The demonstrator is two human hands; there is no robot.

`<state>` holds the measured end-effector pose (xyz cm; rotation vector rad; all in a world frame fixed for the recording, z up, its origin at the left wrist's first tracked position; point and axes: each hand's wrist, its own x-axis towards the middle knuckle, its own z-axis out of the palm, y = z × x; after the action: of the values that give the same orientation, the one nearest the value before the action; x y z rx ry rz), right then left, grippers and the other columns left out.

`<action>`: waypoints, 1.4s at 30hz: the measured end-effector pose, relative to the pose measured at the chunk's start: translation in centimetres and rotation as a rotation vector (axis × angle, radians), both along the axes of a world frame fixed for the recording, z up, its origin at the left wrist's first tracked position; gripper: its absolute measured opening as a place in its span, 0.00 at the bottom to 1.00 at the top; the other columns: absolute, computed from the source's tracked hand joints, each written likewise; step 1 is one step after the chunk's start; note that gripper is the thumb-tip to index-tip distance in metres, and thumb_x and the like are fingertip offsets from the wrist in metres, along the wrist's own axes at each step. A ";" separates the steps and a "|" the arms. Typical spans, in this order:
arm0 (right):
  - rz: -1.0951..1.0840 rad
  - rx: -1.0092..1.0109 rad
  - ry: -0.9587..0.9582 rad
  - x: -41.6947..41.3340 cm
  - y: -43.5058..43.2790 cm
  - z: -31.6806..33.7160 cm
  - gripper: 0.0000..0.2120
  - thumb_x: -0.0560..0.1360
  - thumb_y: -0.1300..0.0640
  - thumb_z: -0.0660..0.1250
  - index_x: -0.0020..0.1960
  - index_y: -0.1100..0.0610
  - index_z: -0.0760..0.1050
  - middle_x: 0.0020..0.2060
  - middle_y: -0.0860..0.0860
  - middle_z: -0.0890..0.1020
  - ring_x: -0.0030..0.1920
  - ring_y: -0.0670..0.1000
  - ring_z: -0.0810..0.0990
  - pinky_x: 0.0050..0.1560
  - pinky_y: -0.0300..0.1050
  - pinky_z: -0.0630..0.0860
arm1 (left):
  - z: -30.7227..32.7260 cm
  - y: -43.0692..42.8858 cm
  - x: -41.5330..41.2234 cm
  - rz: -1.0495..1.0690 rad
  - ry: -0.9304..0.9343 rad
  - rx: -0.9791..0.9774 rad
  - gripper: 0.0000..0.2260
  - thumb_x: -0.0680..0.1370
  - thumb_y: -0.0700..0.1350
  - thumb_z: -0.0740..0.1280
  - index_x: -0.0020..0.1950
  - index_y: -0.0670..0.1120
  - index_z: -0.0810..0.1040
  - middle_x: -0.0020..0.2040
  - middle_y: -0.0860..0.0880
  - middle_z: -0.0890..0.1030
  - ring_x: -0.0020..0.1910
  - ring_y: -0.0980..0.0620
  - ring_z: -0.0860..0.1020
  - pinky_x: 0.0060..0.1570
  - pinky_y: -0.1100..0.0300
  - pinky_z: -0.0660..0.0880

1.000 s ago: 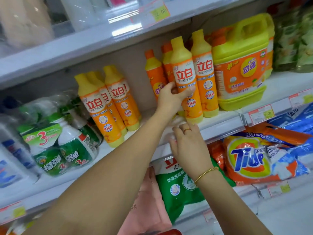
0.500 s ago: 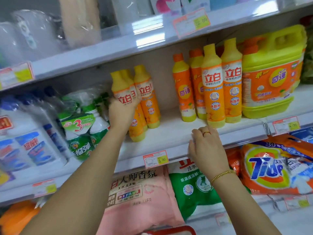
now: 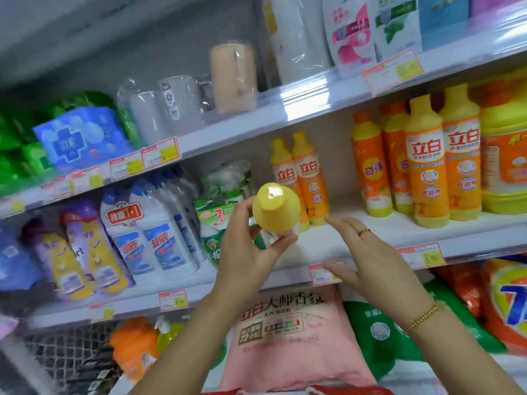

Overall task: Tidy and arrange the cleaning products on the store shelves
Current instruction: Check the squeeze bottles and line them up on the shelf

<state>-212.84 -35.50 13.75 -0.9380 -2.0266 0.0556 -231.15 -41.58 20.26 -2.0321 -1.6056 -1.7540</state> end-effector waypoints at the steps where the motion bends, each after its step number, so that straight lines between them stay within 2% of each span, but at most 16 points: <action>1: 0.048 -0.028 0.013 -0.3 -0.3 0.0 0.35 0.71 0.49 0.73 0.73 0.47 0.60 0.70 0.45 0.66 0.61 0.49 0.74 0.50 0.44 0.74 | 0.5 -1.3 0.0 0.000 -0.016 0.006 0.27 0.64 0.44 0.81 0.54 0.60 0.71 0.54 0.57 0.79 0.53 0.59 0.78 0.49 0.69 0.75; 6: 0.273 -0.071 0.099 -3.0 -1.9 -0.1 0.42 0.67 0.45 0.75 0.71 0.36 0.51 0.68 0.38 0.65 0.61 0.41 0.71 0.56 0.40 0.72 | 2.4 -5.8 -1.1 -0.057 -0.170 0.018 0.29 0.59 0.46 0.83 0.56 0.53 0.74 0.52 0.52 0.82 0.51 0.57 0.81 0.49 0.64 0.78; 9: 0.391 -0.063 0.183 -4.9 -2.8 -0.1 0.40 0.68 0.47 0.75 0.72 0.38 0.56 0.65 0.37 0.67 0.60 0.35 0.68 0.58 0.32 0.69 | 2.5 -7.6 -2.2 -0.066 -0.298 0.022 0.27 0.59 0.45 0.82 0.55 0.50 0.75 0.50 0.51 0.83 0.51 0.55 0.82 0.47 0.63 0.78; 13: 0.474 0.000 0.320 -7.1 -4.5 -0.6 0.36 0.67 0.53 0.77 0.69 0.44 0.63 0.60 0.43 0.71 0.58 0.29 0.67 0.51 0.19 0.64 | 1.4 -10.3 -4.1 -0.079 -0.488 0.045 0.25 0.57 0.57 0.81 0.50 0.52 0.81 0.49 0.48 0.85 0.49 0.48 0.83 0.50 0.53 0.79; 16: 0.494 0.082 0.435 -8.4 -5.8 -1.2 0.33 0.68 0.52 0.75 0.68 0.48 0.64 0.60 0.45 0.71 0.61 0.31 0.67 0.56 0.22 0.66 | 1.0 -11.7 -5.0 -0.132 -0.632 0.030 0.32 0.53 0.60 0.81 0.52 0.48 0.79 0.45 0.50 0.85 0.41 0.50 0.84 0.40 0.59 0.80; 20: 0.469 0.097 0.448 -9.9 -6.7 -1.5 0.31 0.71 0.48 0.72 0.70 0.53 0.66 0.62 0.49 0.73 0.62 0.39 0.71 0.60 0.27 0.66 | 0.8 -11.7 -6.7 -0.131 -0.719 -0.003 0.36 0.54 0.62 0.80 0.57 0.49 0.78 0.55 0.48 0.84 0.53 0.52 0.82 0.45 0.59 0.80; 22: 0.484 -0.020 0.453 -10.6 -7.0 -1.5 0.30 0.71 0.44 0.70 0.70 0.48 0.67 0.62 0.47 0.74 0.60 0.39 0.72 0.57 0.27 0.68 | 0.5 -11.4 -7.4 -0.170 -0.739 -0.015 0.32 0.58 0.61 0.79 0.58 0.51 0.79 0.56 0.49 0.83 0.56 0.52 0.81 0.47 0.59 0.79; 24: 0.574 -0.234 0.530 -11.2 -7.5 -1.4 0.28 0.69 0.41 0.70 0.67 0.42 0.68 0.60 0.42 0.76 0.59 0.40 0.75 0.55 0.33 0.73 | 0.2 -11.2 -7.9 -0.216 -0.746 -0.037 0.29 0.60 0.59 0.79 0.58 0.51 0.79 0.55 0.50 0.83 0.55 0.52 0.81 0.48 0.59 0.79; 26: 0.758 -0.493 0.666 -11.5 -7.6 -1.2 0.27 0.67 0.45 0.73 0.64 0.44 0.72 0.56 0.40 0.79 0.56 0.43 0.78 0.51 0.39 0.77 | -0.2 -11.0 -8.5 -0.235 -0.727 -0.073 0.32 0.60 0.57 0.79 0.60 0.48 0.77 0.55 0.49 0.83 0.56 0.51 0.81 0.48 0.59 0.79; 28: 0.981 -0.784 0.775 -11.6 -7.4 -1.0 0.26 0.63 0.46 0.76 0.60 0.49 0.77 0.52 0.48 0.81 0.51 0.47 0.81 0.47 0.40 0.78 | -0.5 -10.9 -8.9 -0.249 -0.710 -0.118 0.34 0.58 0.57 0.80 0.61 0.47 0.76 0.55 0.49 0.83 0.56 0.51 0.81 0.49 0.59 0.79; 31: 1.253 -1.282 0.828 -11.8 -7.2 -1.3 0.27 0.58 0.42 0.80 0.52 0.55 0.82 0.46 0.62 0.80 0.41 0.58 0.77 0.39 0.45 0.76 | -0.9 -10.7 -9.4 -0.288 -0.724 -0.170 0.35 0.55 0.56 0.82 0.58 0.47 0.77 0.52 0.49 0.84 0.52 0.52 0.82 0.48 0.59 0.79; 34: 1.332 -1.468 0.739 -12.4 -7.3 -1.6 0.26 0.61 0.39 0.77 0.50 0.55 0.83 0.44 0.63 0.81 0.39 0.58 0.77 0.39 0.45 0.76 | -1.0 -10.8 -9.8 -0.290 -0.768 -0.167 0.34 0.54 0.55 0.83 0.56 0.47 0.78 0.47 0.49 0.84 0.46 0.53 0.83 0.45 0.58 0.80; 36: 1.281 -1.334 0.717 -12.8 -7.3 -1.6 0.24 0.67 0.40 0.73 0.56 0.54 0.81 0.50 0.62 0.81 0.43 0.57 0.80 0.43 0.47 0.79 | -1.0 -10.8 -10.0 -0.242 -0.787 -0.139 0.31 0.57 0.51 0.83 0.55 0.45 0.77 0.46 0.48 0.84 0.45 0.52 0.83 0.45 0.58 0.80; 38: 1.032 -0.947 0.568 -12.8 -7.4 -1.0 0.24 0.69 0.44 0.72 0.64 0.44 0.74 0.57 0.53 0.80 0.50 0.50 0.81 0.51 0.47 0.80 | -1.2 -10.8 -9.8 -0.167 -0.816 -0.098 0.25 0.65 0.44 0.79 0.58 0.43 0.75 0.46 0.48 0.84 0.46 0.51 0.83 0.45 0.57 0.81; 40: 0.783 -0.512 0.371 -12.7 -7.4 -0.8 0.33 0.68 0.44 0.73 0.69 0.33 0.64 0.61 0.42 0.76 0.57 0.40 0.77 0.56 0.38 0.75 | -1.3 -10.7 -9.4 -0.095 -0.847 -0.085 0.26 0.68 0.43 0.75 0.64 0.42 0.73 0.50 0.45 0.84 0.49 0.48 0.83 0.47 0.53 0.82; 42: 0.639 -0.240 0.241 -13.0 -7.8 -0.8 0.36 0.68 0.41 0.72 0.71 0.31 0.57 0.62 0.40 0.73 0.58 0.35 0.72 0.56 0.28 0.69 | -1.3 -10.6 -9.2 -0.048 -0.834 -0.101 0.28 0.66 0.45 0.73 0.64 0.41 0.72 0.52 0.43 0.83 0.51 0.46 0.83 0.48 0.50 0.81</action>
<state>-225.87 -43.35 12.94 -0.3629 -2.0385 0.7351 -240.34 -52.20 18.91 -1.4216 -1.8153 -2.8158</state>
